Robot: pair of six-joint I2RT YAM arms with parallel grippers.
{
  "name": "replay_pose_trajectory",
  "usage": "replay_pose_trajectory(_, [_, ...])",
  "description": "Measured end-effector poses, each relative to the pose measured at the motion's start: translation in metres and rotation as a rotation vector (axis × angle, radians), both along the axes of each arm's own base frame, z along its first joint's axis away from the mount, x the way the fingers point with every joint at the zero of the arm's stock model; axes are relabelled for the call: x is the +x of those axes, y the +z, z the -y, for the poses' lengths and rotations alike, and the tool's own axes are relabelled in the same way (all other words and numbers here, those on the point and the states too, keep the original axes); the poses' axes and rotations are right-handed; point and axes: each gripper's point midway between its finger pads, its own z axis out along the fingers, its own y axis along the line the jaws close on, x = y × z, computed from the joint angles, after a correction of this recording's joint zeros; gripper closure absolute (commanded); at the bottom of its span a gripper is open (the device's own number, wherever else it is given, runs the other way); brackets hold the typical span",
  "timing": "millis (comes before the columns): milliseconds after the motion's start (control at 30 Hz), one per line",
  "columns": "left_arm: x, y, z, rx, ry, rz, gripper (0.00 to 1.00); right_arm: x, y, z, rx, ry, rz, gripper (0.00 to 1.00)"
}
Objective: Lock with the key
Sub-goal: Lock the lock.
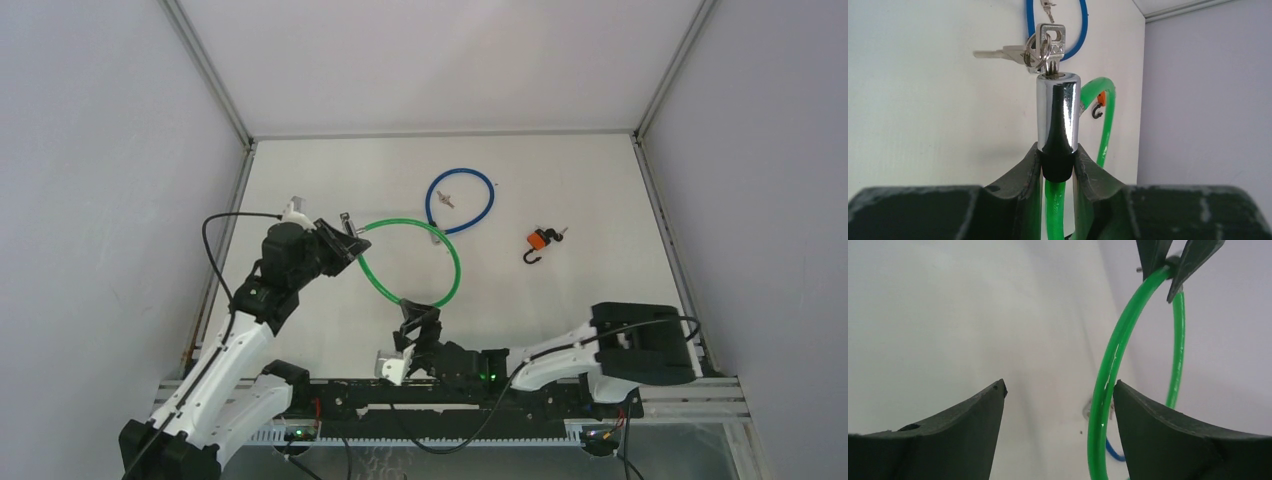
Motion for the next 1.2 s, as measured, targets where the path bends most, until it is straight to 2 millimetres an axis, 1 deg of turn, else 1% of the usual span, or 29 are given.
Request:
replay_pose_trajectory(100, [-0.001,0.003,-0.002,-0.008,0.010,0.007,1.00,0.014,-0.007,-0.001,-0.040,-0.064,0.117,0.18])
replay_pose_trajectory(167, [-0.001,0.005,-0.003,-0.010,0.013,0.012,1.00,0.024,-0.009,0.000,-0.052,-0.112,0.194,0.23])
replay_pose_trajectory(200, [-0.002,0.006,-0.004,-0.012,0.014,0.013,1.00,0.027,-0.009,0.000,-0.057,-0.131,0.226,0.28])
replay_pose_trajectory(233, [-0.002,0.006,-0.004,-0.013,0.014,0.015,1.00,0.032,-0.009,0.000,-0.061,-0.159,0.264,0.38])
replay_pose_trajectory(267, [-0.003,0.007,-0.004,-0.014,0.013,0.016,1.00,0.037,-0.008,0.000,-0.064,-0.182,0.296,0.45])
replay_pose_trajectory(367, [-0.003,0.007,-0.003,-0.016,0.009,0.015,1.00,0.046,-0.004,-0.003,-0.062,-0.241,0.371,0.59])
replay_pose_trajectory(400, [-0.003,0.006,-0.003,-0.016,0.009,0.015,1.00,0.049,-0.003,-0.003,-0.061,-0.262,0.387,0.67])
replay_pose_trajectory(467, [-0.004,0.006,-0.004,-0.017,0.010,0.011,1.00,0.055,0.004,0.000,-0.049,-0.297,0.406,0.94])
replay_pose_trajectory(500, [-0.004,0.006,-0.004,-0.019,0.010,0.010,1.00,0.056,0.008,0.002,-0.038,-0.312,0.411,1.00])
replay_pose_trajectory(600, [-0.001,0.008,-0.005,-0.025,0.019,0.020,1.00,0.060,0.019,0.005,0.000,-0.350,0.415,1.00])
replay_pose_trajectory(667, [0.000,0.009,-0.004,-0.029,0.017,0.029,1.00,0.061,0.021,0.006,-0.001,-0.355,0.422,1.00])
replay_pose_trajectory(700, [0.000,0.009,-0.004,-0.030,0.014,0.031,0.98,0.061,0.021,0.006,-0.006,-0.356,0.426,1.00])
replay_pose_trajectory(767, [0.000,0.008,-0.004,-0.027,0.010,0.031,0.86,0.061,0.022,0.006,-0.012,-0.356,0.433,1.00])
replay_pose_trajectory(800, [0.001,0.007,-0.004,-0.023,0.009,0.030,0.78,0.061,0.023,0.007,-0.011,-0.357,0.434,1.00])
replay_pose_trajectory(833, [0.001,0.006,-0.004,-0.016,0.007,0.030,0.67,0.061,0.026,0.007,-0.010,-0.357,0.435,1.00])
replay_pose_trajectory(900, [0.002,0.004,-0.005,-0.002,0.003,0.032,0.56,0.059,0.034,0.008,-0.005,-0.356,0.434,1.00])
replay_pose_trajectory(1000, [-0.001,0.001,-0.005,0.023,-0.018,0.035,0.47,0.059,0.050,0.011,0.013,-0.357,0.428,1.00])
replay_pose_trajectory(1067, [-0.001,0.000,-0.005,0.037,-0.026,0.039,0.46,0.059,0.057,0.014,0.015,-0.356,0.428,1.00])
replay_pose_trajectory(1133, [-0.002,0.000,-0.006,0.050,-0.033,0.046,0.42,0.059,0.058,0.015,-0.001,-0.352,0.430,1.00])
replay_pose_trajectory(1200, [-0.003,-0.001,-0.007,0.065,-0.040,0.050,0.36,0.059,0.055,0.016,-0.022,-0.348,0.432,1.00])
